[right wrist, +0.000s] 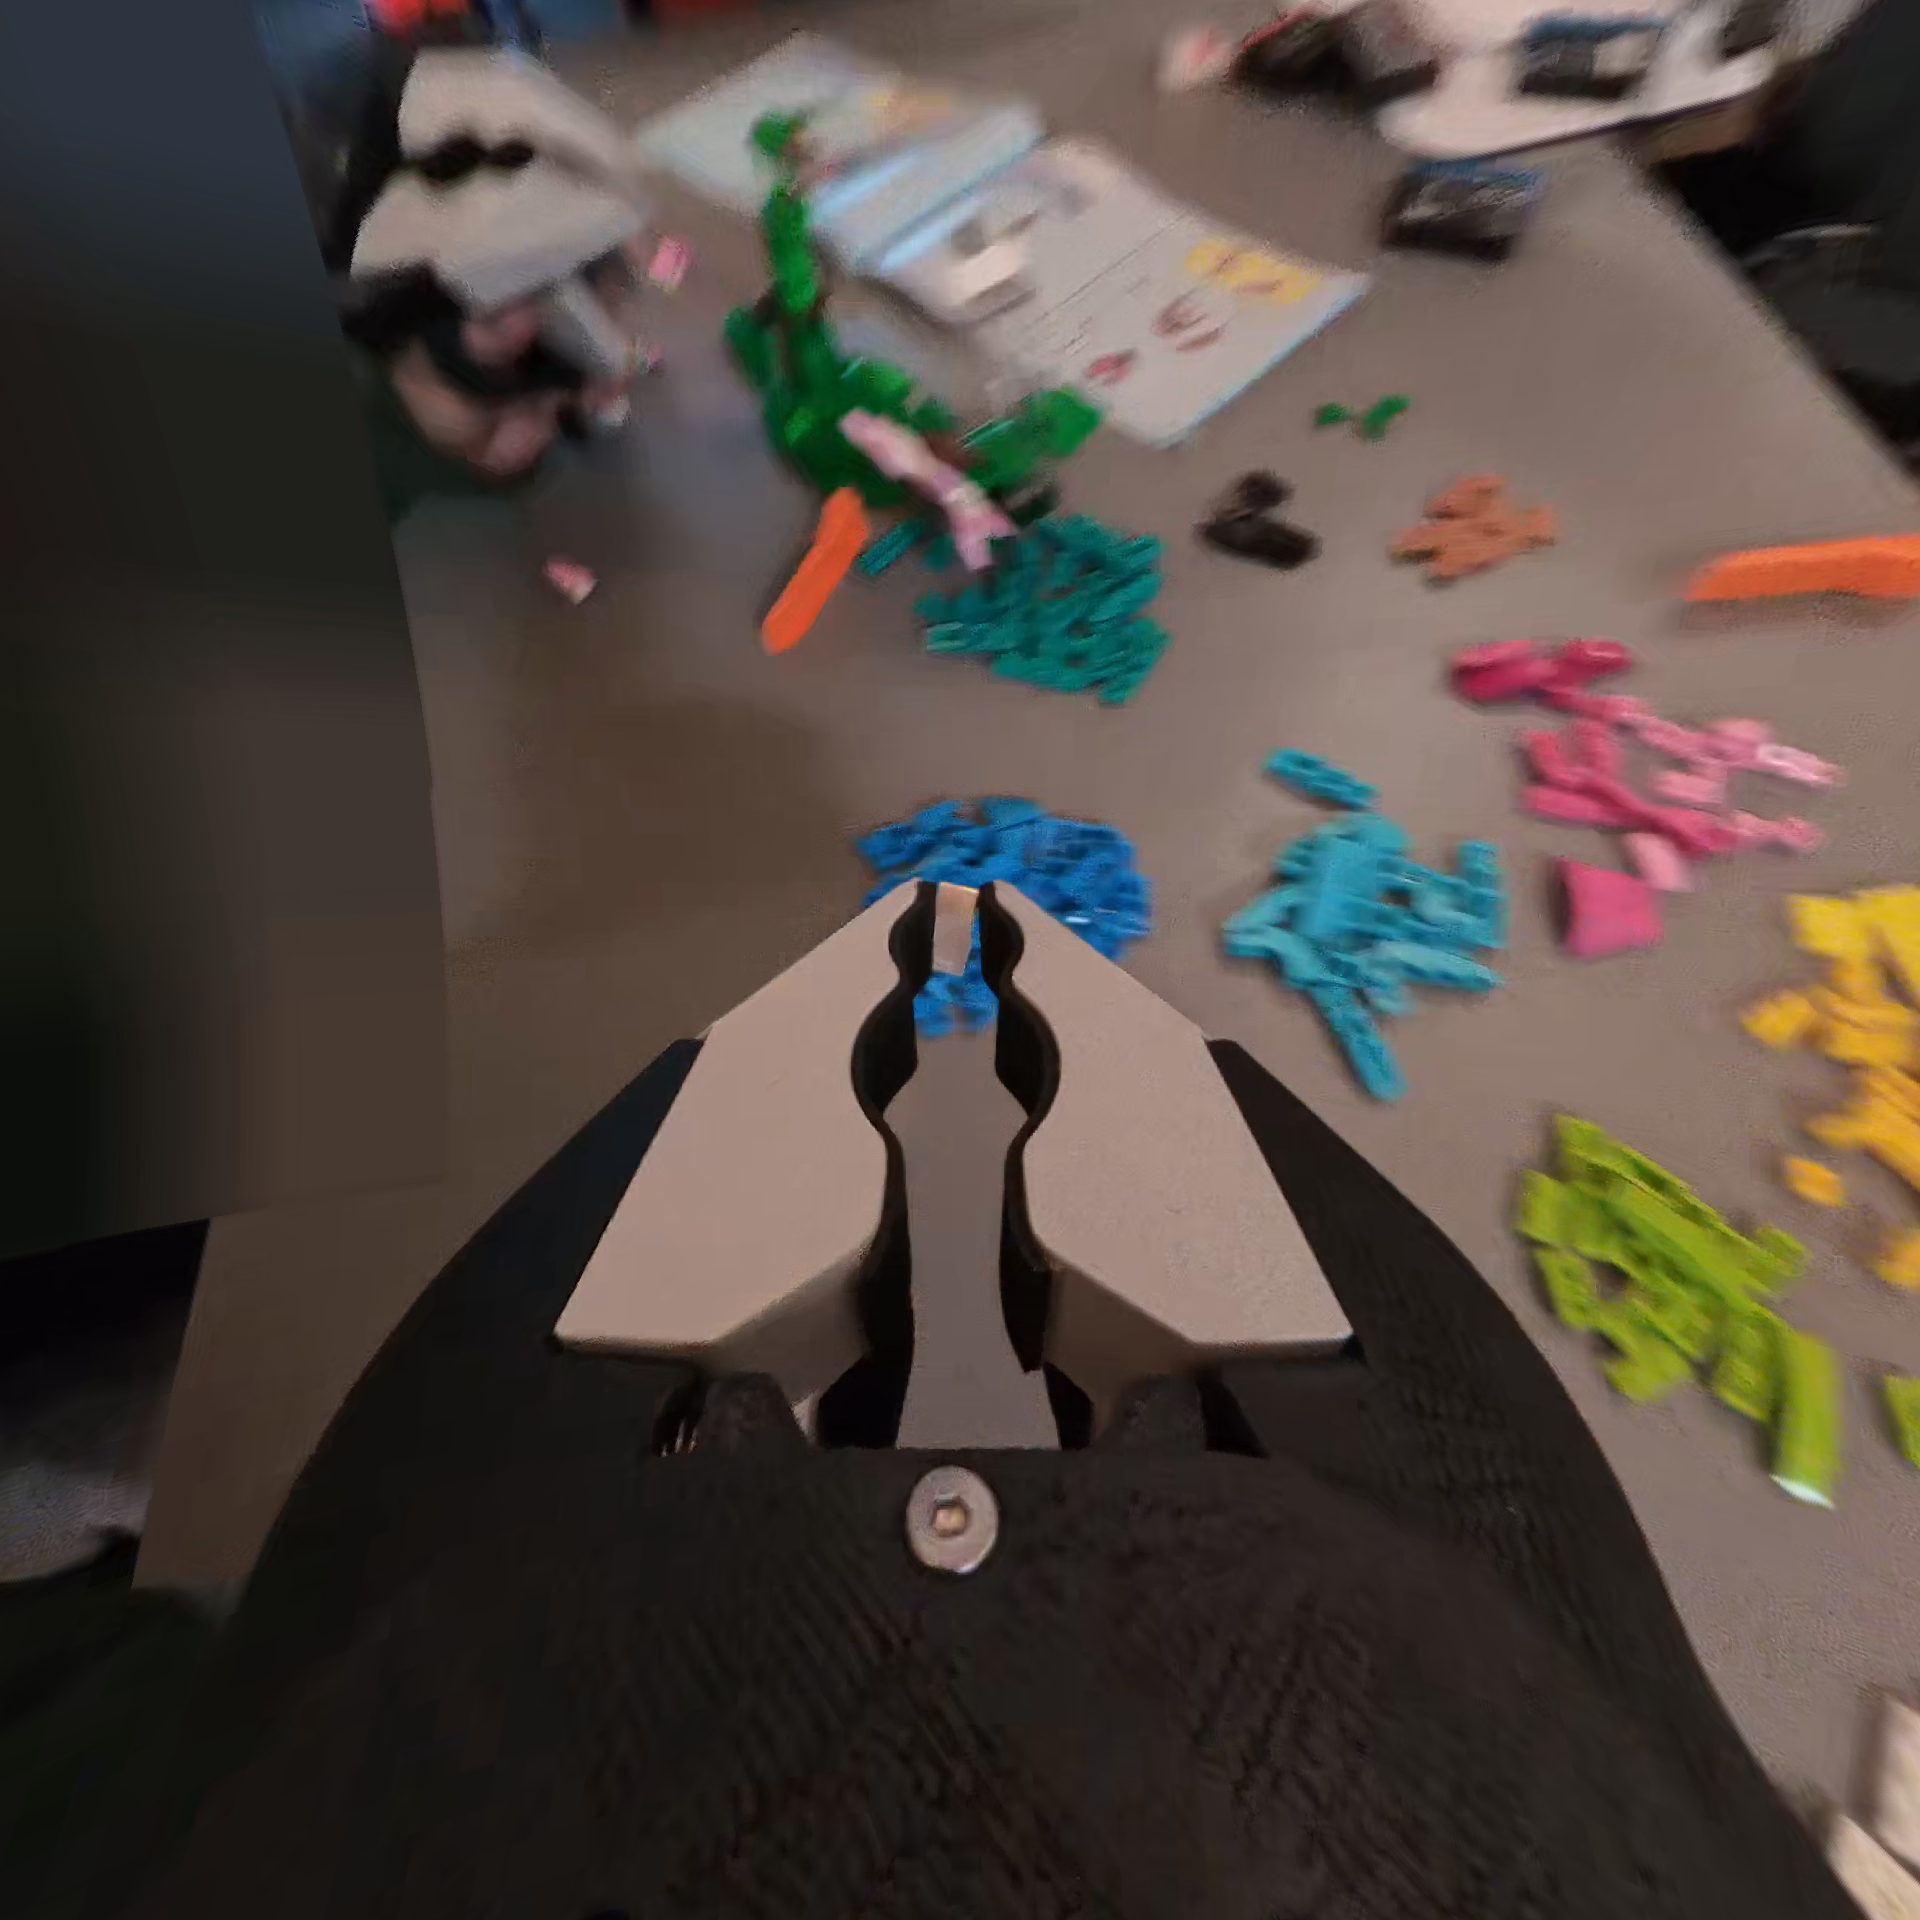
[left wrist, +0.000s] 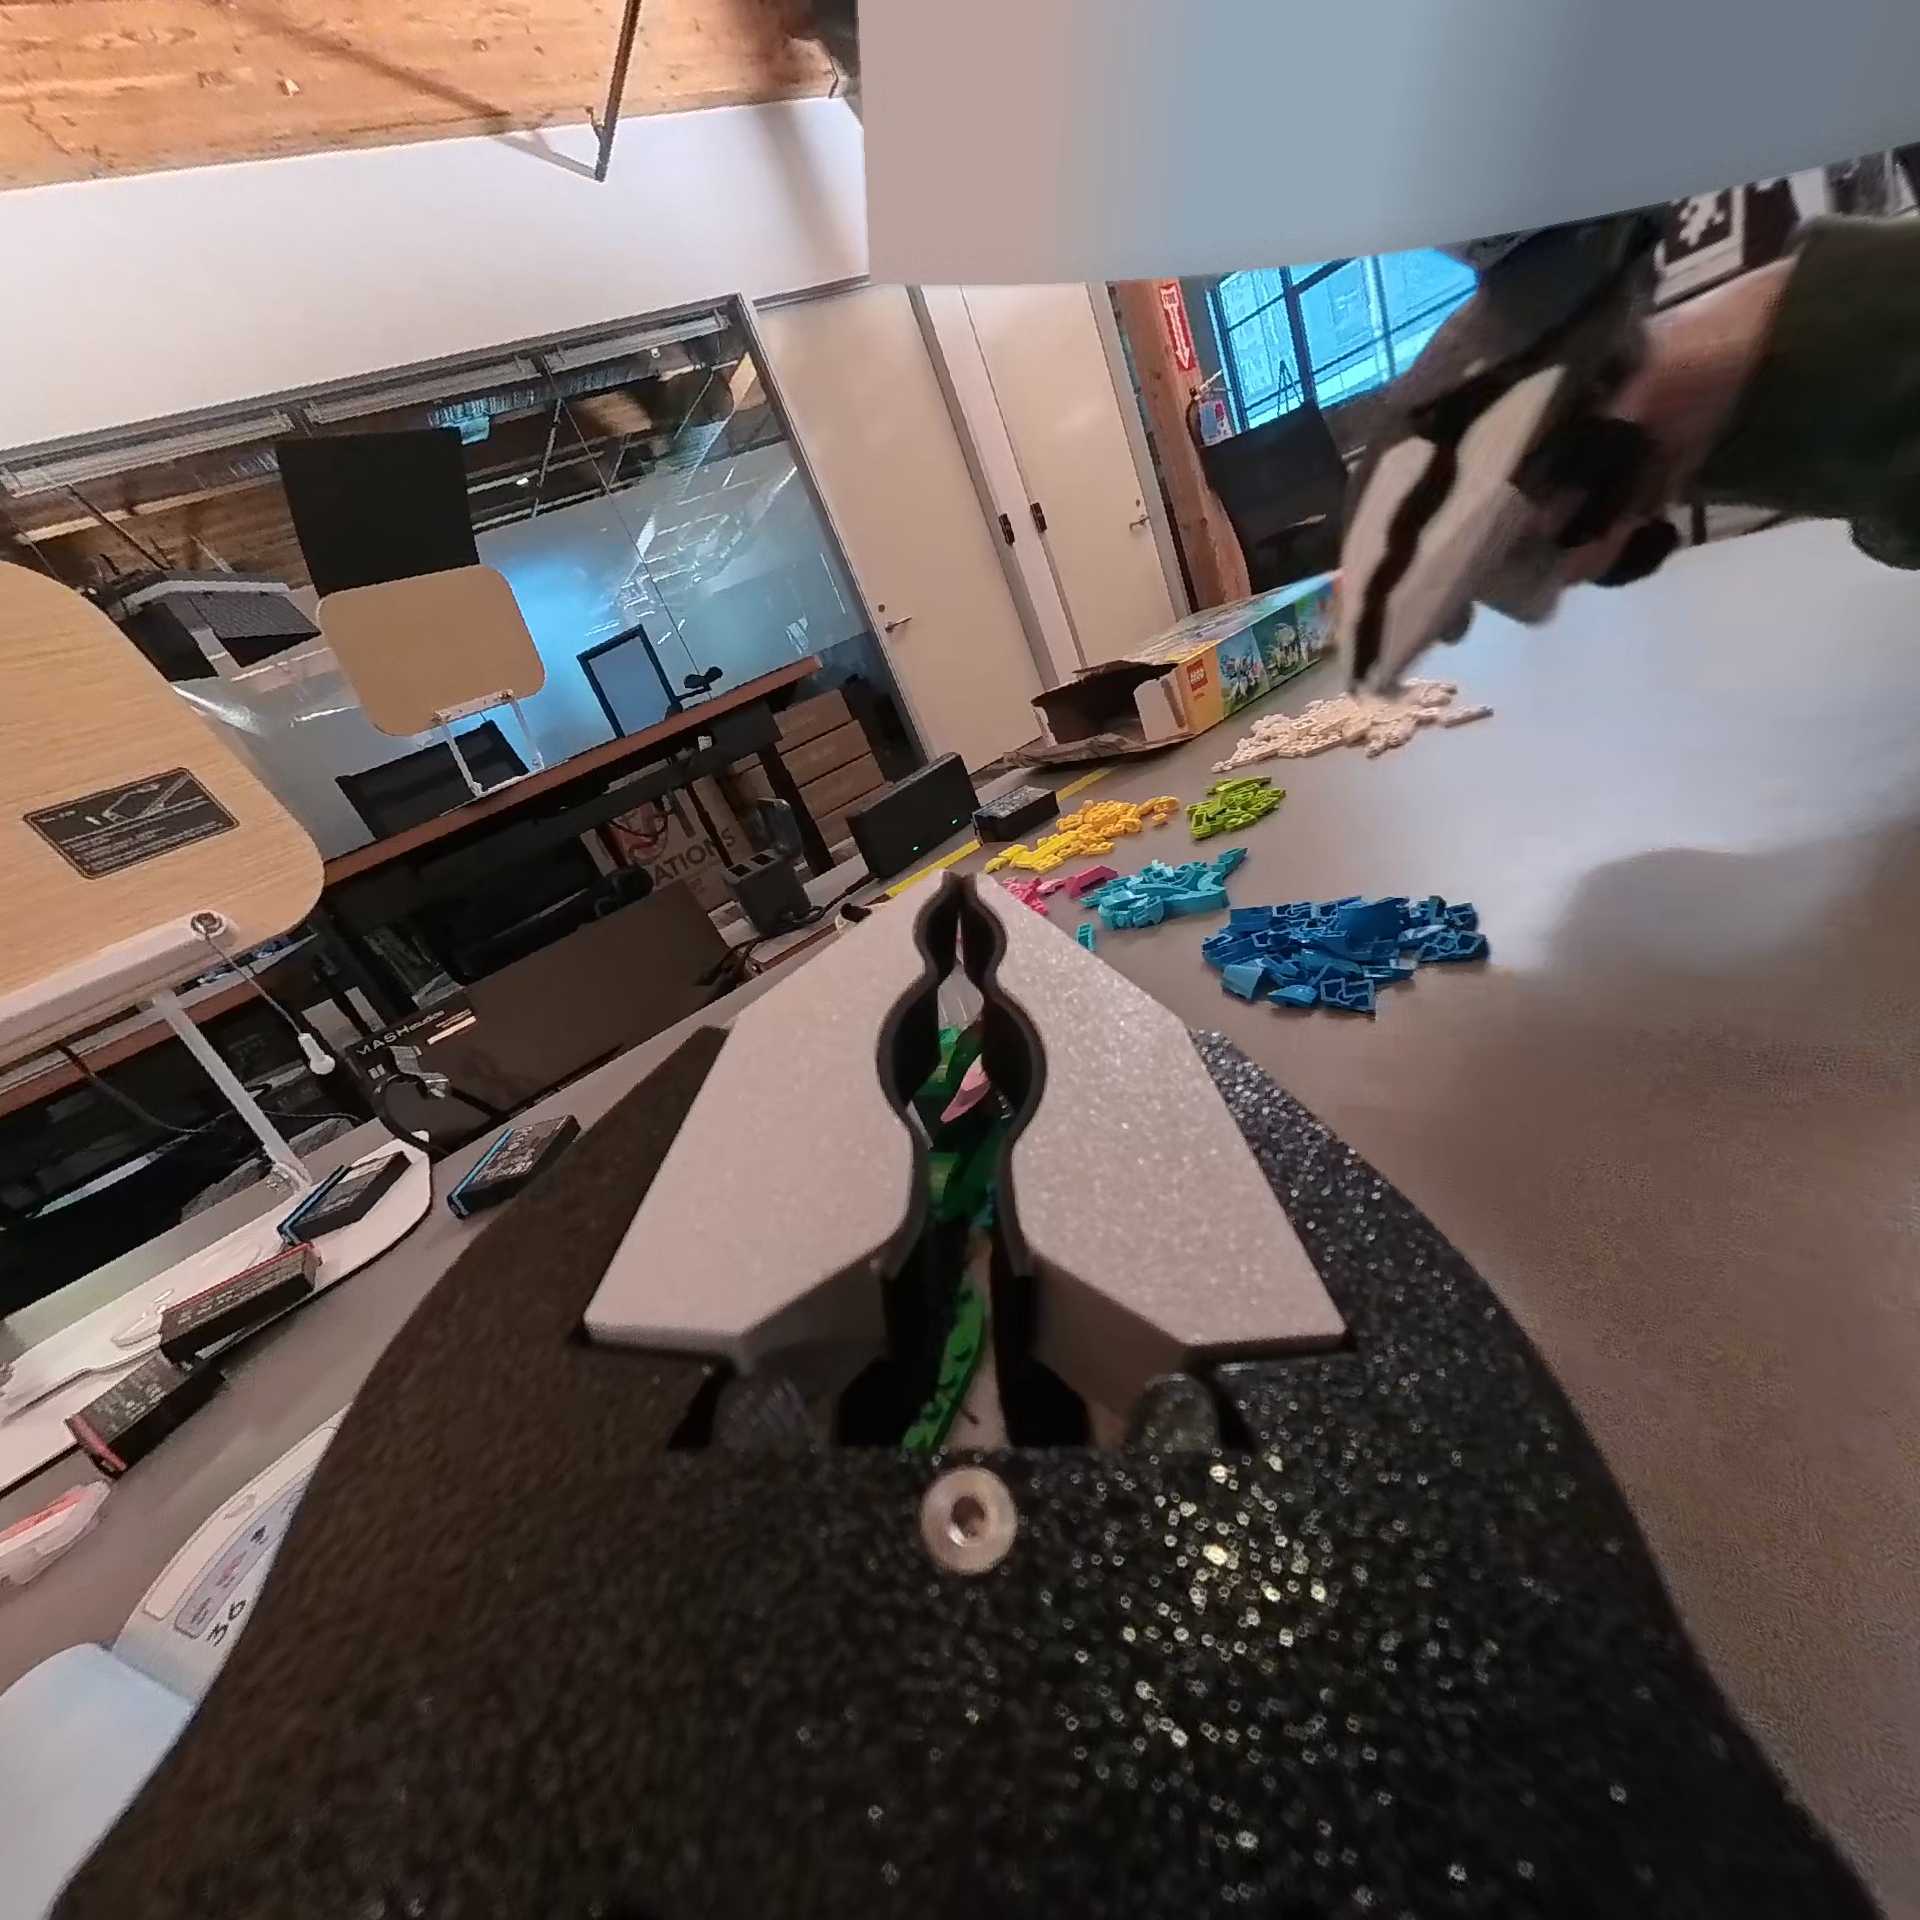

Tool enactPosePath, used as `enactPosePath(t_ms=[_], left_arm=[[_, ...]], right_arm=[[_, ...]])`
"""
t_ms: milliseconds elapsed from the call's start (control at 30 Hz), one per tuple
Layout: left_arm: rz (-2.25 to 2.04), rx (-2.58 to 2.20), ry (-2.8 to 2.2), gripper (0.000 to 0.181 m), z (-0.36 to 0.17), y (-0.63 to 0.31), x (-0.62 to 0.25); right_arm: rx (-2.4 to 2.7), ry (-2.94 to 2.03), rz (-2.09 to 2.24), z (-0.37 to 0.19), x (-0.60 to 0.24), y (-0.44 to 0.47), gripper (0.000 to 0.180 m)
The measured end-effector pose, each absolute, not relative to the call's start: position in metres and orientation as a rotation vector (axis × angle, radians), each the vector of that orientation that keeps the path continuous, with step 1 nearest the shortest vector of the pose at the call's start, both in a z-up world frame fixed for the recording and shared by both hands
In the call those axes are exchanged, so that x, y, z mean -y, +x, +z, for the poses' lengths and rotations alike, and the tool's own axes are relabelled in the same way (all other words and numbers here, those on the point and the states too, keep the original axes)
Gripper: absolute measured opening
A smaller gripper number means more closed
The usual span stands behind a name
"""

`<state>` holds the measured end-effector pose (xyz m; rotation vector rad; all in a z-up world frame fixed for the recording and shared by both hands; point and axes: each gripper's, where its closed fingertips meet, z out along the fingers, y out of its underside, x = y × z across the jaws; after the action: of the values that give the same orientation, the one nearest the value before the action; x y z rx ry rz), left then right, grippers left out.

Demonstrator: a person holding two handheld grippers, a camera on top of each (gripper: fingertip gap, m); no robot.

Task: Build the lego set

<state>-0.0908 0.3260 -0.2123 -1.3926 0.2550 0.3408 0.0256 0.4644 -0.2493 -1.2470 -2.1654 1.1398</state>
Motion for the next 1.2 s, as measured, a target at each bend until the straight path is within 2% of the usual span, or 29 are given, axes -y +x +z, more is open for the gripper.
enactPosePath(t_ms=[100, 267, 533, 1200], left_arm=[[0.332, -0.259, -1.387, 0.000, -0.212, -0.089, -0.325], [0.336, -0.260, -1.378, 0.000, -0.210, -0.088, -0.324], [0.315, -0.312, -1.335, 0.000, -0.203, -0.066, -0.318], [0.359, -0.435, -1.355, 0.000, -0.213, -0.049, -0.326]], right_arm=[[2.332, -1.136, 0.924, -0.277, -0.403, 0.033, 0.007], [2.353, -1.075, 0.884, -0.297, -0.343, 0.030, 0.007], [2.303, -1.108, 0.829, -0.320, -0.324, 0.021, 0.007], [2.320, -1.185, 0.945, -0.331, -0.325, 0.024, 0.012]])
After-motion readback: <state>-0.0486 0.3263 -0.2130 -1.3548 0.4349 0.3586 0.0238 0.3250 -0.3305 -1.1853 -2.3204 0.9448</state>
